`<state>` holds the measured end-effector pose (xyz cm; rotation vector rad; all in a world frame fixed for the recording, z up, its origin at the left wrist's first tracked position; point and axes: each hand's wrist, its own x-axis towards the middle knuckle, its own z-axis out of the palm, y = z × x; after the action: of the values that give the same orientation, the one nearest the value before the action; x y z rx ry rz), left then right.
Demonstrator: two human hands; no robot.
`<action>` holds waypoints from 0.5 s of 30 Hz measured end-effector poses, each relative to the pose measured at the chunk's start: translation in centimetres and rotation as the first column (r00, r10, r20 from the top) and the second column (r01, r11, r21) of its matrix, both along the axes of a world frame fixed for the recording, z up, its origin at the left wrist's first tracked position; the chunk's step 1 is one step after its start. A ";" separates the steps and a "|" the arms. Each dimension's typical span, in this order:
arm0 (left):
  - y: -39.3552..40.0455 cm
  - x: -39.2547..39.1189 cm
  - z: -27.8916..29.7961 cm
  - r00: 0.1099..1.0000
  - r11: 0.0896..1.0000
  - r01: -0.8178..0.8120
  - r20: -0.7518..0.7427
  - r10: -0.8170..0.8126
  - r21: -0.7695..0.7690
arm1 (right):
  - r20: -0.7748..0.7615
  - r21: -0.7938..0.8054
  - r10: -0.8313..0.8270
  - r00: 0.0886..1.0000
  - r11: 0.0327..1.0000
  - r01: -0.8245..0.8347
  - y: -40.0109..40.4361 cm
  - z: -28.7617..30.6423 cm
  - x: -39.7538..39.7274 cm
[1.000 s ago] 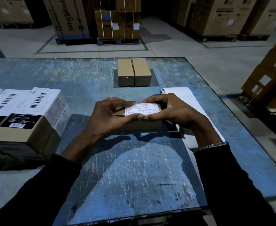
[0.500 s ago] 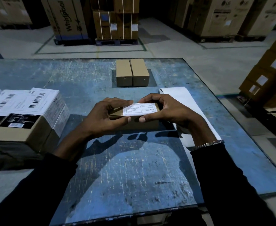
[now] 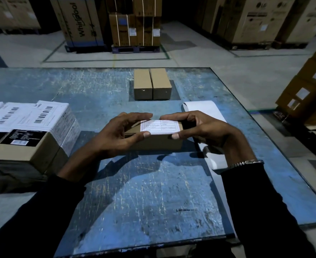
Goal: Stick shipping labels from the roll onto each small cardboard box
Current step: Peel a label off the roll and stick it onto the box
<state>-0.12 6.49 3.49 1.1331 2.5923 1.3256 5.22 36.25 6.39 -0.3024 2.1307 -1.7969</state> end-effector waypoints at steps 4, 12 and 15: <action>0.0 0.0 0.0 1.000 1.000 0.014 -0.005 -0.014 0.015 | -0.021 0.092 -0.054 0.998 0.994 0.056 -0.2 0.3 0.3; 0.1 0.3 0.0 0.996 0.990 0.073 -0.052 -0.067 0.120 | -0.141 0.250 -0.022 0.990 0.966 0.057 0.0 1.1 0.7; 0.5 0.7 0.0 0.977 0.995 -0.009 -0.213 0.029 0.096 | -0.266 0.216 -0.100 0.959 0.963 0.160 -0.4 1.2 0.5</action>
<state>0.55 6.96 3.47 1.3398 2.7184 1.4174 5.75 35.83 7.57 -0.3538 2.5710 -1.6226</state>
